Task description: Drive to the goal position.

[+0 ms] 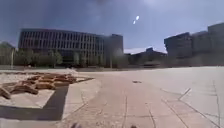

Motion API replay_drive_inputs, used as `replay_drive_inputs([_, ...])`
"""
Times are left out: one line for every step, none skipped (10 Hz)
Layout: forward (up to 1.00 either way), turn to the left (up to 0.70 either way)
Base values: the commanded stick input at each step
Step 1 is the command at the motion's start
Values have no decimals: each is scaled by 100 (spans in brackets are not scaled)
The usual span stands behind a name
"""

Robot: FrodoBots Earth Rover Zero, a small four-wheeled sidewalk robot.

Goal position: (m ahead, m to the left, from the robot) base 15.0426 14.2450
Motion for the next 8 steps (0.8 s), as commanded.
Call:
replay_drive_inputs([85, 3])
replay_drive_inputs([85, 3])
replay_drive_inputs([85, 3])
replay_drive_inputs([85, 3])
replay_drive_inputs([85, 3])
replay_drive_inputs([85, 3])
replay_drive_inputs([85, 3])
replay_drive_inputs([85, 3])
